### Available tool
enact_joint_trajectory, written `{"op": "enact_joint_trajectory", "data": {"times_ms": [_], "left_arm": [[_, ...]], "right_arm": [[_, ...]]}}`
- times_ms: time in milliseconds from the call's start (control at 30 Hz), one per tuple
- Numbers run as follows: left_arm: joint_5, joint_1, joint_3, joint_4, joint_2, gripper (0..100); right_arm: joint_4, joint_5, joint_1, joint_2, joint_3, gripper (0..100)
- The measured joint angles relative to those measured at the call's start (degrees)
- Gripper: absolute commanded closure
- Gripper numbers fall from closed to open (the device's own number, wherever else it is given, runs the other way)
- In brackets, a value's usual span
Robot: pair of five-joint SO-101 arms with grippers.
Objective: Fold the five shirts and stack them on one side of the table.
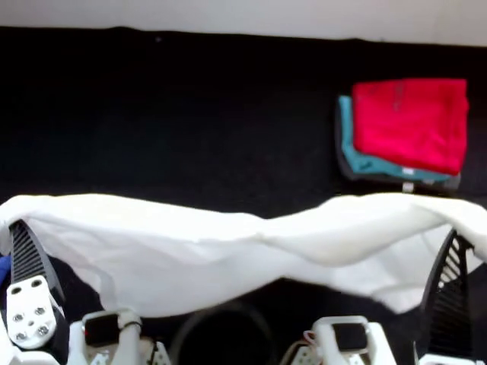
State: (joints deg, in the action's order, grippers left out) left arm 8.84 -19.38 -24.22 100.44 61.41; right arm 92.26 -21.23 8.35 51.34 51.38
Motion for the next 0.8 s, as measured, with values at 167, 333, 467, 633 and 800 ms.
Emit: {"op": "enact_joint_trajectory", "data": {"times_ms": [167,333,467,633,800], "left_arm": [[0.0,0.0,5.1,-0.09,0.0,99],[0.0,0.0,20.22,-8.35,0.0,99],[-0.09,0.0,33.05,-19.08,-2.73,99],[-0.18,0.0,37.98,-27.87,-14.68,99],[-0.18,0.7,34.2,-32.26,-30.95,99]], "right_arm": [[-0.18,0.0,0.0,-0.97,0.0,99.2],[-1.76,0.0,0.0,-10.55,-0.53,99.2],[-4.66,0.0,0.0,-23.3,-0.7,99.2],[-8.7,0.0,0.0,-39.65,-0.88,99.2],[-13.54,0.0,0.0,-53.27,-0.88,99.2]]}}
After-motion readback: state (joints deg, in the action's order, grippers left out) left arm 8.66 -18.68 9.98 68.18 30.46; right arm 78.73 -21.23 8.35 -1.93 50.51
